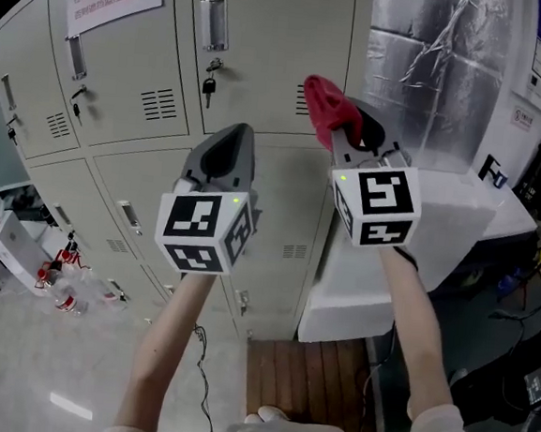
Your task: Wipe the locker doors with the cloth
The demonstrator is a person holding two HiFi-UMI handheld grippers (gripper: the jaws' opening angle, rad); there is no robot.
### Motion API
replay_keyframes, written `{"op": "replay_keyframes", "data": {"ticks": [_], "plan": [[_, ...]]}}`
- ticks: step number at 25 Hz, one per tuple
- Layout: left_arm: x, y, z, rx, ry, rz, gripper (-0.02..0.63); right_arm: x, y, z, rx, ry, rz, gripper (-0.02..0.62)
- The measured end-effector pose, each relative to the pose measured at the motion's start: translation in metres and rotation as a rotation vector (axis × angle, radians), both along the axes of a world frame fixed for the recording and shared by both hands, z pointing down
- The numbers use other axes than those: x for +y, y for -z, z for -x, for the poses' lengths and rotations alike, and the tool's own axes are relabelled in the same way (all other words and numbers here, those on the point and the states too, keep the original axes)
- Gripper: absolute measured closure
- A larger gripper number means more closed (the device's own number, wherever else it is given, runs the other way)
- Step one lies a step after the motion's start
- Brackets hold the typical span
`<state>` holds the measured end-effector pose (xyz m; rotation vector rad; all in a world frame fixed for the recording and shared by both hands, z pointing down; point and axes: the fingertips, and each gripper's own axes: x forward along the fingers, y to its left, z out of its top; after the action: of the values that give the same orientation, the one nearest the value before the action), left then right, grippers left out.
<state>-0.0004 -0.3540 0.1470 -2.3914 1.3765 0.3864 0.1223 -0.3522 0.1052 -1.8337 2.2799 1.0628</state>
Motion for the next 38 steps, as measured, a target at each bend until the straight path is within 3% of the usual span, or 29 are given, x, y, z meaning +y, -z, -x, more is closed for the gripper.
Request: {"op": "replay_keyframes", "data": {"ticks": [4, 8, 14, 21, 25, 33, 38], "plan": [[0.036, -0.014, 0.028, 0.006, 0.051, -0.053, 0.590, 0.042, -0.019, 0.027, 0.000, 0.030, -0.070, 0.569], [0.074, -0.045, 0.051, 0.100, 0.042, -0.033, 0.589, 0.084, -0.049, 0.047, -0.053, 0.084, -0.155, 0.569], [0.123, -0.097, 0.067, 0.046, 0.157, -0.075, 0.589, 0.122, -0.116, 0.062, -0.162, 0.114, -0.055, 0.569], [0.145, -0.166, 0.071, 0.097, 0.220, 0.053, 0.589, 0.143, -0.203, 0.051, -0.273, 0.116, 0.132, 0.569], [0.147, -0.196, 0.077, 0.122, 0.215, 0.121, 0.589, 0.147, -0.241, 0.048, -0.246, 0.106, 0.198, 0.569], [0.148, -0.208, 0.078, 0.063, 0.254, 0.124, 0.589, 0.151, -0.261, 0.045, -0.236, 0.102, 0.250, 0.569], [0.148, -0.203, 0.076, 0.079, 0.251, 0.124, 0.589, 0.149, -0.260, 0.043, -0.259, 0.105, 0.255, 0.569]]}}
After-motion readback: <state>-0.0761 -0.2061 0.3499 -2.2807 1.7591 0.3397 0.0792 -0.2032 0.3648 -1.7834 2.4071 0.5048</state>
